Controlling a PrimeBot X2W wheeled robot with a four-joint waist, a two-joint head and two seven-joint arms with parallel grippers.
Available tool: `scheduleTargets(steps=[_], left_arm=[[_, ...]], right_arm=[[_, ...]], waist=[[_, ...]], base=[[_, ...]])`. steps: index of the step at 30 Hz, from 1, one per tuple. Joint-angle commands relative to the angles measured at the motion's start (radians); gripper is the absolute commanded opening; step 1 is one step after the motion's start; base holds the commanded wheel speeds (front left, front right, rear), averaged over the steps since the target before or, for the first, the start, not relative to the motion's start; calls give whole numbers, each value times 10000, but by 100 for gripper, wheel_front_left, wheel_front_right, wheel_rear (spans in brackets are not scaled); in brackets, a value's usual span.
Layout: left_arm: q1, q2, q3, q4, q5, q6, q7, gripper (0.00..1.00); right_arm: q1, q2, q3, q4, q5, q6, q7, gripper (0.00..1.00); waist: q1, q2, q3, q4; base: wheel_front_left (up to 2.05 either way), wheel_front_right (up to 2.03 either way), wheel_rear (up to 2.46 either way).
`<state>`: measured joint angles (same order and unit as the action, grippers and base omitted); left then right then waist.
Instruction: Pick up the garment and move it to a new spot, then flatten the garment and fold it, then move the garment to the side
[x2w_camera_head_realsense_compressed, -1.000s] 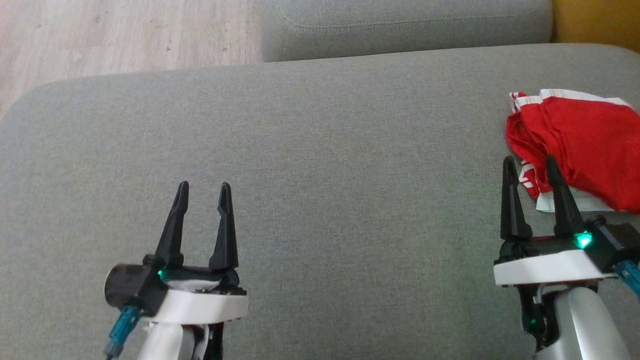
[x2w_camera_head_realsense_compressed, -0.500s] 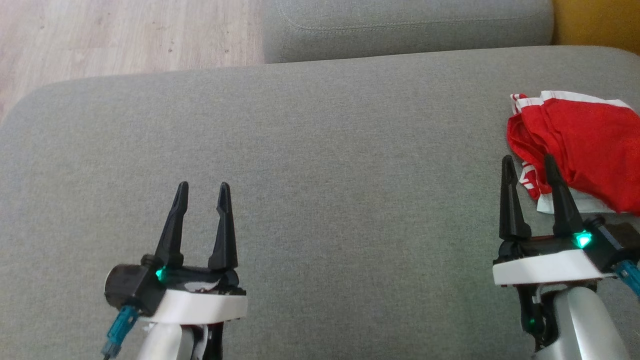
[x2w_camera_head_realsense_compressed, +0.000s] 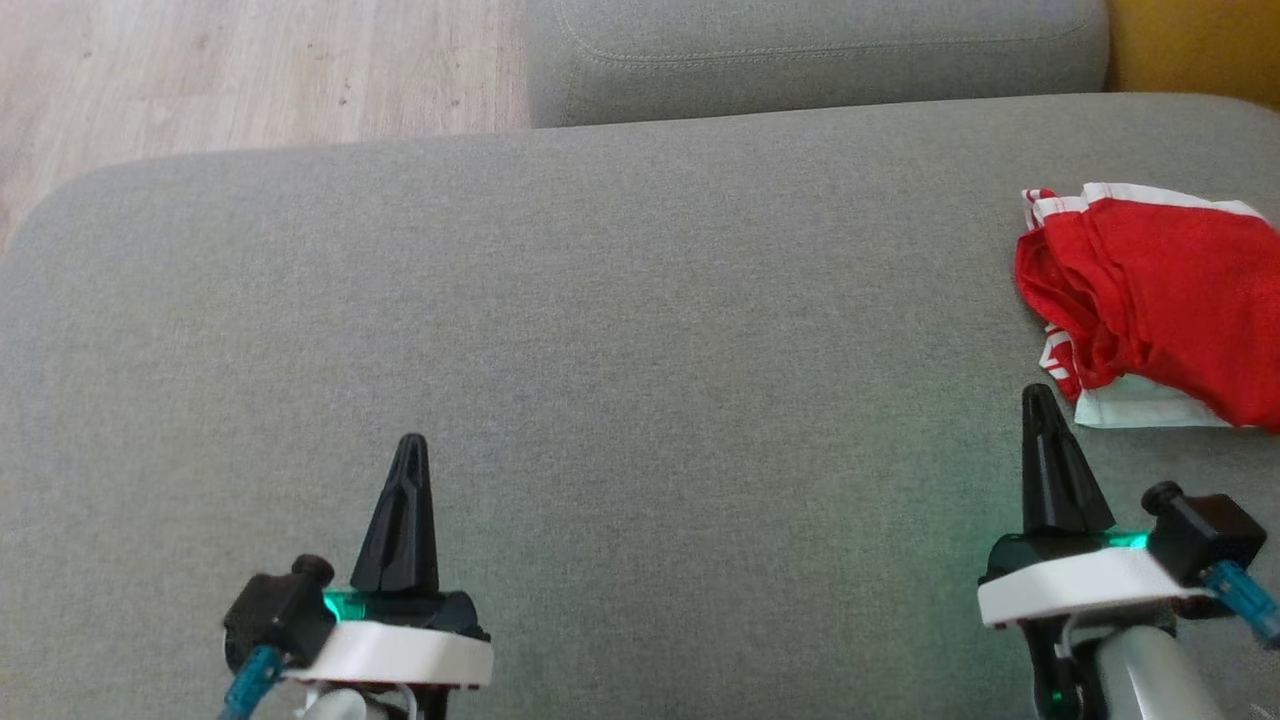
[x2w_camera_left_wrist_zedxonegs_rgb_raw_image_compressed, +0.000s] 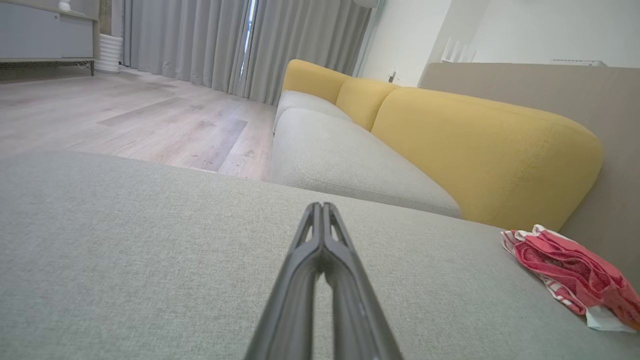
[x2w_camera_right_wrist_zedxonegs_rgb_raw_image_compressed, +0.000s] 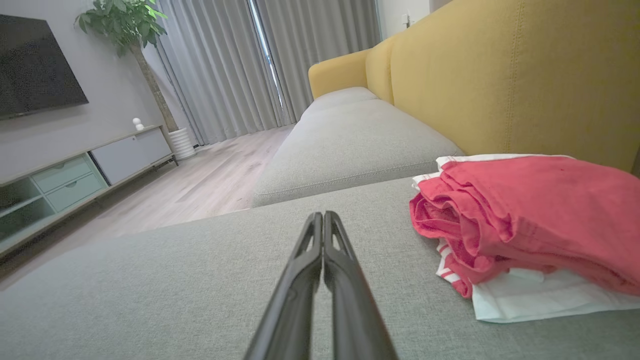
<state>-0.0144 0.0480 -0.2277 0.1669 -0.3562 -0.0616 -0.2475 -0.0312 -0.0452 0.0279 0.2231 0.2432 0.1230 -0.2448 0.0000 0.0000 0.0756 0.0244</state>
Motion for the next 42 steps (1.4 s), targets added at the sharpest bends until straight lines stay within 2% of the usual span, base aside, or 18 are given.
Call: scheduleTargets(steps=[1, 42], left_arm=[[-398, 36, 92, -313, -305, -15, 26, 0], [-583, 244, 940, 84, -4747, -257, 1024, 0]], right_arm=[[-414, -39, -8, -335, 350, 3, 73, 0], [-529, -230, -237, -148, 5134, 29, 1073, 0]], waist=[[1, 0, -10, -4], [1, 0, -256, -86]], base=[[0, 0, 0], [0, 0, 0]])
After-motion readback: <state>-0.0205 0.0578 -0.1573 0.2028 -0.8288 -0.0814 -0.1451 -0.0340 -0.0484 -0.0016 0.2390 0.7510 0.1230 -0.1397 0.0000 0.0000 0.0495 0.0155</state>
